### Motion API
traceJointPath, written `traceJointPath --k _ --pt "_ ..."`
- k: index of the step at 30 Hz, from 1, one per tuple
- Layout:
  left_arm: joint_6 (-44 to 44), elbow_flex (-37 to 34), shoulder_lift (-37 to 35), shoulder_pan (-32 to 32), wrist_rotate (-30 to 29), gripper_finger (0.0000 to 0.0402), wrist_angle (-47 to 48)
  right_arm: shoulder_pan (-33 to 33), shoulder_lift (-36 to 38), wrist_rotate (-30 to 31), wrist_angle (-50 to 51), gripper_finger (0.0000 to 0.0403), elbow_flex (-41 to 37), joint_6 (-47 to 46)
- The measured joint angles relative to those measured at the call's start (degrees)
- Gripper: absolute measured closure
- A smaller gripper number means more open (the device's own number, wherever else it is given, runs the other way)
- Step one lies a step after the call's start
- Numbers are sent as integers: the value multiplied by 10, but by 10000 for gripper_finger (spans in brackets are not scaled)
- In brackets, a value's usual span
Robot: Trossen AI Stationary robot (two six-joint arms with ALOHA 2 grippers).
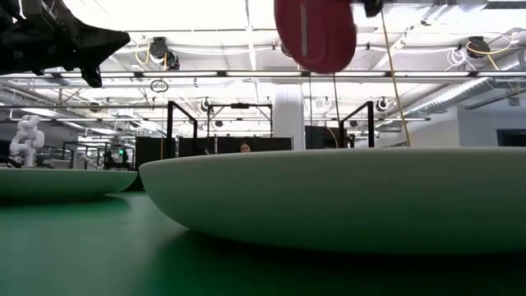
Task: Place and stack plates onto a shelf
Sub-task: Put the pink plate on the shelf
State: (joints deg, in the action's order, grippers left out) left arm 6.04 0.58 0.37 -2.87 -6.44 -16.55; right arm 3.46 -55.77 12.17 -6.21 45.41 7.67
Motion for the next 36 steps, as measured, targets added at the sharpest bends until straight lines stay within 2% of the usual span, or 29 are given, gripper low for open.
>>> traceJointPath --k 4,7,10,14,20,24,29,36 --pt "0 0 0 0 0 385 0 -83 -29 -7 -5 403 0 15" --pt "0 0 0 0 0 385 0 -139 -62 -53 -18 403 0 13" --pt "0 0 0 0 0 385 0 -178 -101 -94 -36 403 0 10" --pt "0 0 0 0 0 385 0 -213 -163 -108 -40 403 0 27" --pt "0 0 0 0 0 385 0 -234 -249 -105 -28 403 0 35" --pt "0 0 0 0 0 385 0 -233 -289 -58 -24 403 0 40" --pt "0 0 0 0 0 385 0 -234 -315 -43 -26 401 0 40" --pt "0 0 0 0 0 385 0 -233 -320 -45 -26 372 0 21"
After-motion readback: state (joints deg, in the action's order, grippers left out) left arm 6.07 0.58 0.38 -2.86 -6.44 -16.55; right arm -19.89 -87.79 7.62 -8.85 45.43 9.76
